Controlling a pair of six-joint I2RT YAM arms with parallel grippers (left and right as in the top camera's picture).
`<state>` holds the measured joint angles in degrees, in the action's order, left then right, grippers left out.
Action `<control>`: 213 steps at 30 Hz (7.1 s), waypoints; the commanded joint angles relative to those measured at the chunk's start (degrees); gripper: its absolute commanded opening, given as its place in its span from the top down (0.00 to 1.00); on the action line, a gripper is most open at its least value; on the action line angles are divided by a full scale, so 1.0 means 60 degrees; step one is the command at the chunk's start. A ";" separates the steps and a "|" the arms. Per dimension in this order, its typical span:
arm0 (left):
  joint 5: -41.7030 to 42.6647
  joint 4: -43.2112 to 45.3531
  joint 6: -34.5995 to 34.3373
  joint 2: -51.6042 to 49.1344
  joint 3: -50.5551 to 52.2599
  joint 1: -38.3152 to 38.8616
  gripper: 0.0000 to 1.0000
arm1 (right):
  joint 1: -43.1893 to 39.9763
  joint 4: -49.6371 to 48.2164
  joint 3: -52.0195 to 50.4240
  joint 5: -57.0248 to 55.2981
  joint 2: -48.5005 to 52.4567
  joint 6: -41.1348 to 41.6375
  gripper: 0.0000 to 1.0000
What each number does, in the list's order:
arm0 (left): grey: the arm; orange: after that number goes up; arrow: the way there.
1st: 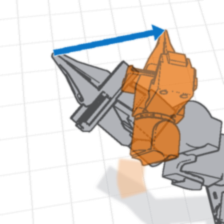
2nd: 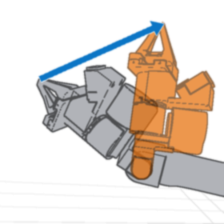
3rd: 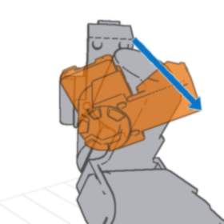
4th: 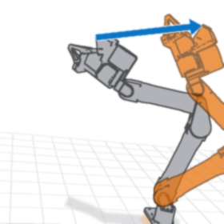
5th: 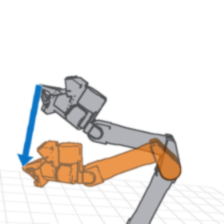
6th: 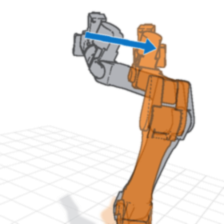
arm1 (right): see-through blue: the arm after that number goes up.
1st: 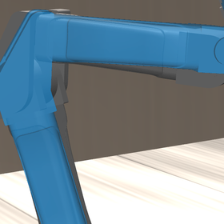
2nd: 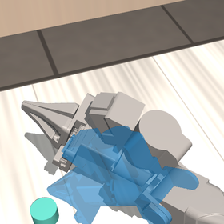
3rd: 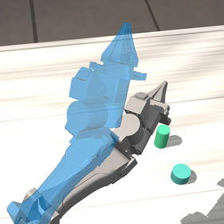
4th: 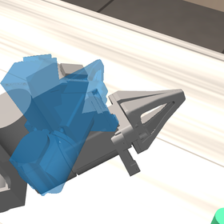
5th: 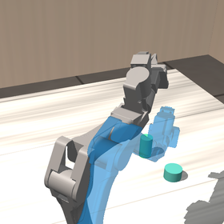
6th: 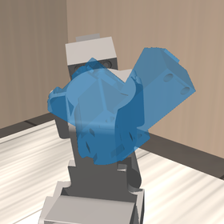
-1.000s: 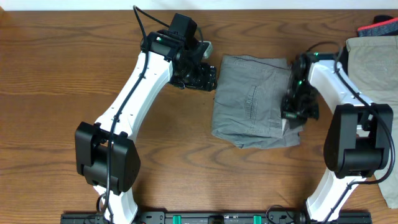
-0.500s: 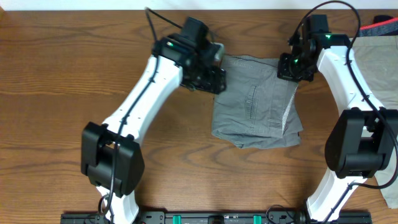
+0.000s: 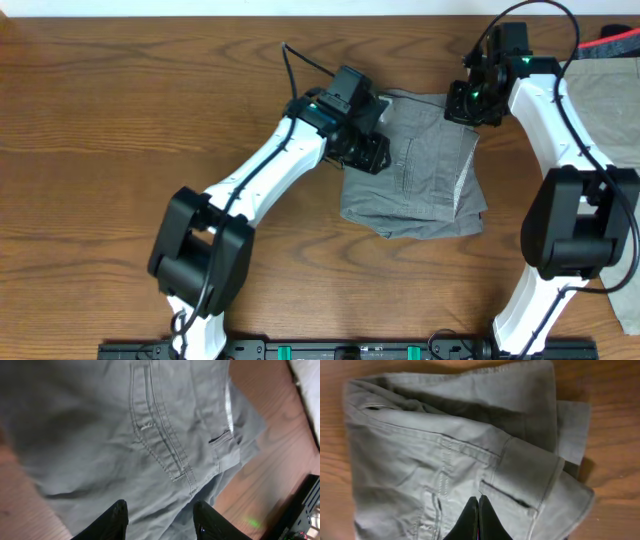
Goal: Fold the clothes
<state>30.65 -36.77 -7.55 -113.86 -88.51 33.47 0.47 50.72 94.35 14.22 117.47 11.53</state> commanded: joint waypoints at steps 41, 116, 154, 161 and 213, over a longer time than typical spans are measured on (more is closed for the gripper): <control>-0.1628 -0.1286 -0.0015 0.0208 0.0080 -0.0113 0.53 | -0.0652 0.3231 0.3042 0.1107 -0.0113 -0.0765 0.99; -0.2055 -0.1118 -0.0015 -0.1523 0.0178 -0.0138 0.54 | 0.0794 0.2889 -0.3676 0.0973 0.0015 -0.0120 0.99; -0.1188 -0.0648 -0.0044 -0.0739 -0.0036 -0.0637 0.53 | -0.0863 0.0251 -0.0106 -0.0470 0.0321 0.0033 0.93; -0.1191 -0.0645 -0.0044 -0.0739 -0.0040 -0.0637 0.53 | -0.0889 -0.0215 -0.0160 -0.0860 0.0987 0.0000 0.98; 0.1075 0.1275 -0.1053 -0.2426 -0.0036 -0.0430 0.29 | -0.0878 0.4969 0.6178 0.0743 0.1260 -0.0441 0.22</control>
<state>36.82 -28.99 -12.32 -125.71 -88.27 29.98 -4.93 80.68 130.37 18.09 125.23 9.96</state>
